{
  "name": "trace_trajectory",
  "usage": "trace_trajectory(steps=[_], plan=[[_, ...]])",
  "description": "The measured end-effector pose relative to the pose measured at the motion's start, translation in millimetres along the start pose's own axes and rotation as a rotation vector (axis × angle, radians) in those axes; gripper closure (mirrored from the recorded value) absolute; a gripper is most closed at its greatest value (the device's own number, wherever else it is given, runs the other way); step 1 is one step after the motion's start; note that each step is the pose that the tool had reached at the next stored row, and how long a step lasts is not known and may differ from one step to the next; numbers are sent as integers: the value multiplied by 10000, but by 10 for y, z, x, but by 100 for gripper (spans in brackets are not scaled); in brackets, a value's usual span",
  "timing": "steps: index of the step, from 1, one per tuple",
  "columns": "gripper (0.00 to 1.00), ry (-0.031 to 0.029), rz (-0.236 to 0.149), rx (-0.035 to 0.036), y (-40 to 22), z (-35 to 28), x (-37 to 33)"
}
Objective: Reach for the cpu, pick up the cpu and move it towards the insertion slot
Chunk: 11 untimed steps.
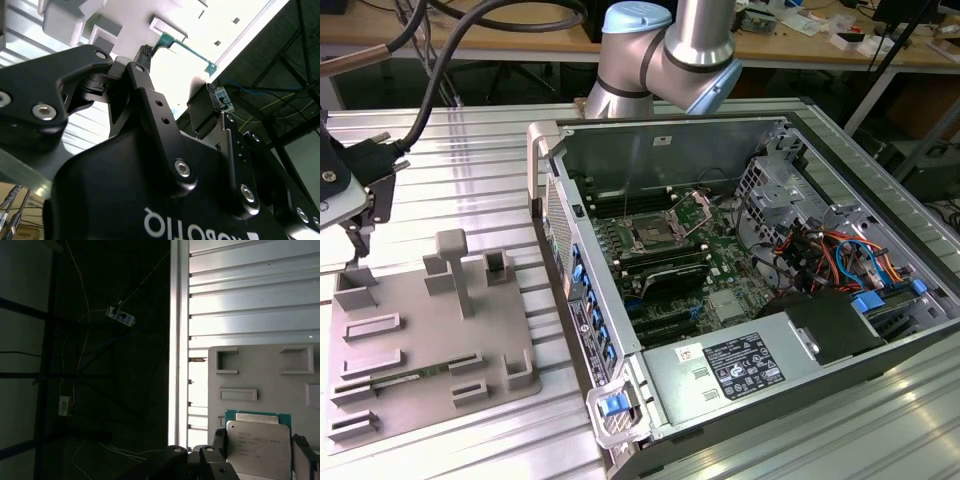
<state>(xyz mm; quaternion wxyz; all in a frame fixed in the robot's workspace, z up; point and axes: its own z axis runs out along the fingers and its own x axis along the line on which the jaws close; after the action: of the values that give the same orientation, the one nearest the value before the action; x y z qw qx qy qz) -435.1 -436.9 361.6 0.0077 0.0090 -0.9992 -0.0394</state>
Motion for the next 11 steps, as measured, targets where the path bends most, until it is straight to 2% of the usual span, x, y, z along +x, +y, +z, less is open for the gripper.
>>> trace_trajectory(steps=[5, 11], plan=[[45, 1, 1, 1, 0, -6, -26], [45, 0, 1, 0, 5, -72, -25]])
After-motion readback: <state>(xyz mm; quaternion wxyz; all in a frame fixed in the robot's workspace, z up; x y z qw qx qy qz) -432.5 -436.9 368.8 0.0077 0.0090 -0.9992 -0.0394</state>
